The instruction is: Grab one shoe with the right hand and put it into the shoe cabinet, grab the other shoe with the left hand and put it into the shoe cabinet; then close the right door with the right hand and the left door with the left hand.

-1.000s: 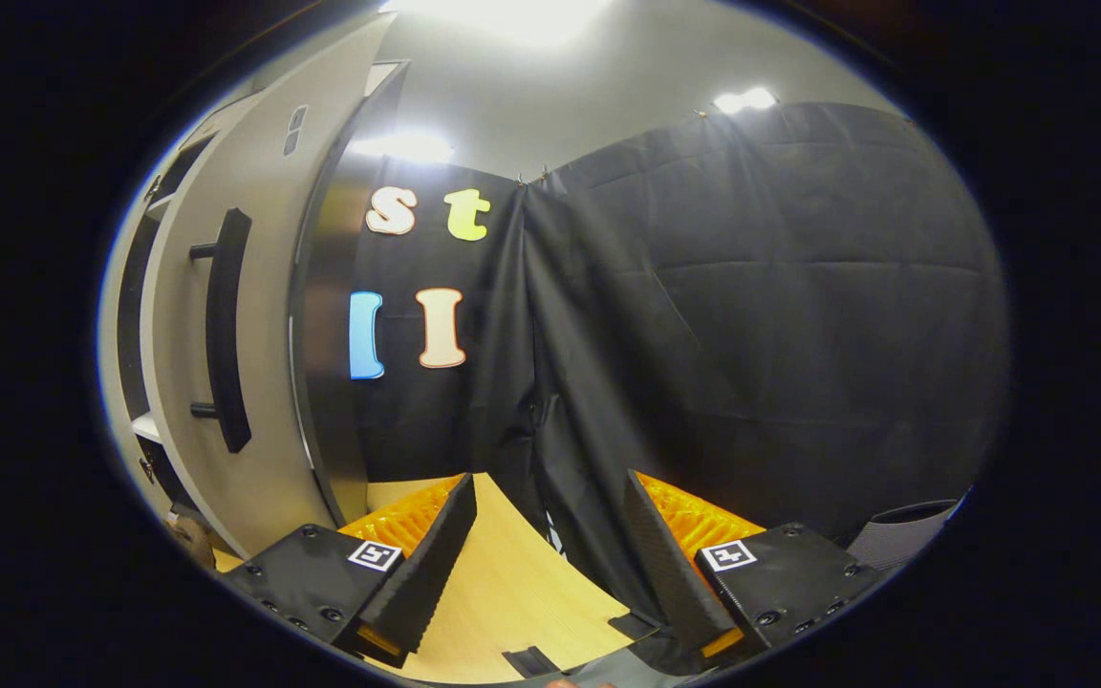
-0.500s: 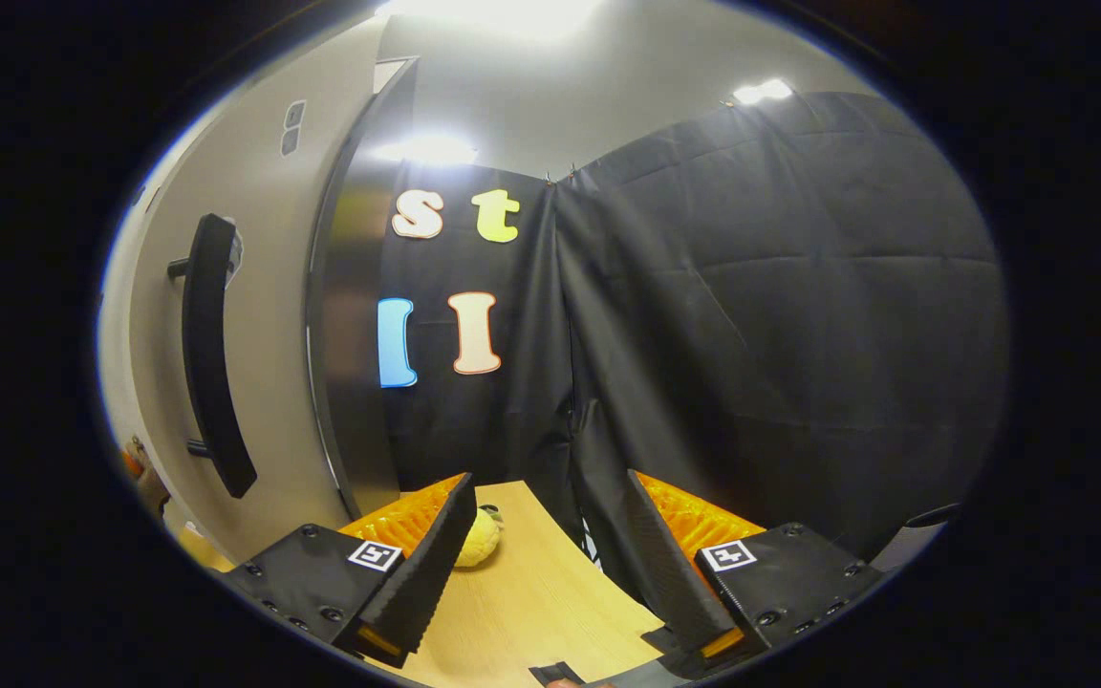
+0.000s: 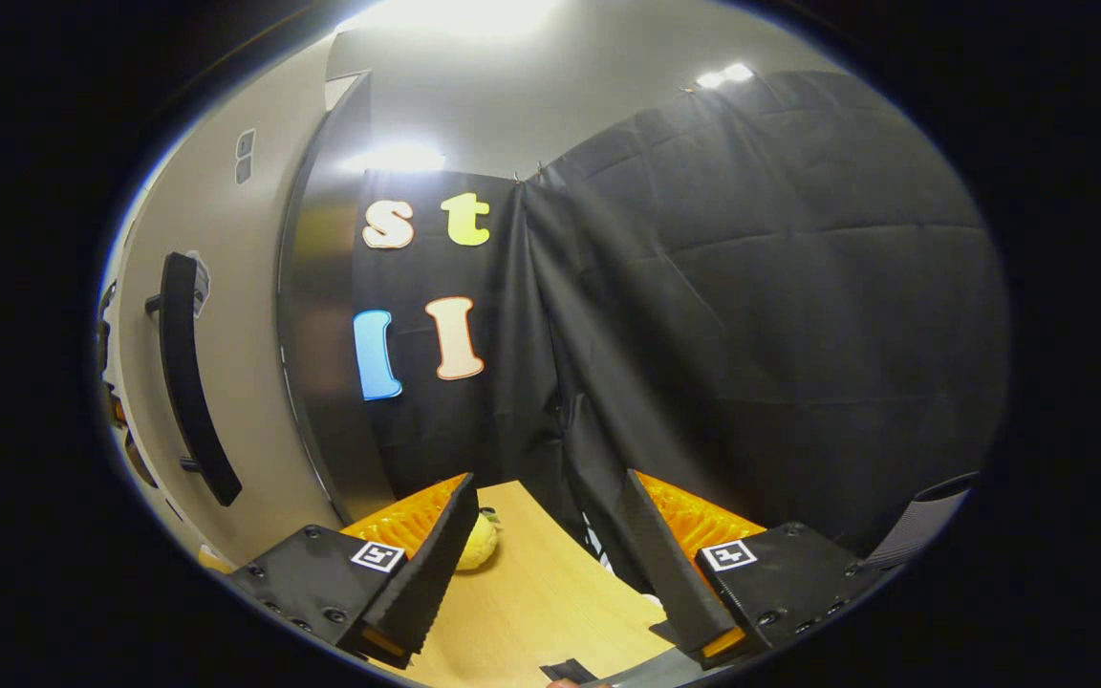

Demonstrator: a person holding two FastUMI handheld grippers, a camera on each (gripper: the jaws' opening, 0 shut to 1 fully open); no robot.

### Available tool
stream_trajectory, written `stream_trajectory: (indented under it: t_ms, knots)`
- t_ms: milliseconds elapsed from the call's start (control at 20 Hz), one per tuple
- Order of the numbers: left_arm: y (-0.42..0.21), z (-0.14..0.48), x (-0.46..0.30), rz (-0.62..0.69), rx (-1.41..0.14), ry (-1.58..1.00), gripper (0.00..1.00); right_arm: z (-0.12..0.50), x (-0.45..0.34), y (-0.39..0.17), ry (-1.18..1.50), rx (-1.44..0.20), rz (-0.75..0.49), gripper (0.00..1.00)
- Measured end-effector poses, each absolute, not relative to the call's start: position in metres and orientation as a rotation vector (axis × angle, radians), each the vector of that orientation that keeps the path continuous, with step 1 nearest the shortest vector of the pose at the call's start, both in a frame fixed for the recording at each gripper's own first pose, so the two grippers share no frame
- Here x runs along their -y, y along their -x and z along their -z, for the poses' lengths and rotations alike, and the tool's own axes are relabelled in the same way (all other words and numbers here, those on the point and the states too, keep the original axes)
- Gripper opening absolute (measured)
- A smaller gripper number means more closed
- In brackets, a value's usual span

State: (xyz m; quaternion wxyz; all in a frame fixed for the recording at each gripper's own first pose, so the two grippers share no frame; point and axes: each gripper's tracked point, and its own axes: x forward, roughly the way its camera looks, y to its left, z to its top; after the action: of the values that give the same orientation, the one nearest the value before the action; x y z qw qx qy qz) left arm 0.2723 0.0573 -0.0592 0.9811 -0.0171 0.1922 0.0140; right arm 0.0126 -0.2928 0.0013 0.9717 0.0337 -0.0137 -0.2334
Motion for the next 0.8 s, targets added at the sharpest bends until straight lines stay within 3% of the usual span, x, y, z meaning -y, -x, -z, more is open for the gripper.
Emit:
stream_trajectory:
  t_ms: [400, 750, 800]
  knots:
    - [-0.386, 0.076, -0.039, -0.012, -0.350, 0.110, 0.01, 0.015, 0.307, 0.022, -0.063, 0.003, 0.549, 0.95]
    - [-0.412, 0.123, -0.029, -0.055, -0.432, -0.015, 0.01, 0.028, 0.319, 0.031, -0.133, 0.000, 0.579, 0.98]
    - [-0.412, 0.127, -0.026, -0.048, -0.442, -0.020, 0.09, 0.027, 0.318, 0.030, -0.144, 0.004, 0.569, 0.98]
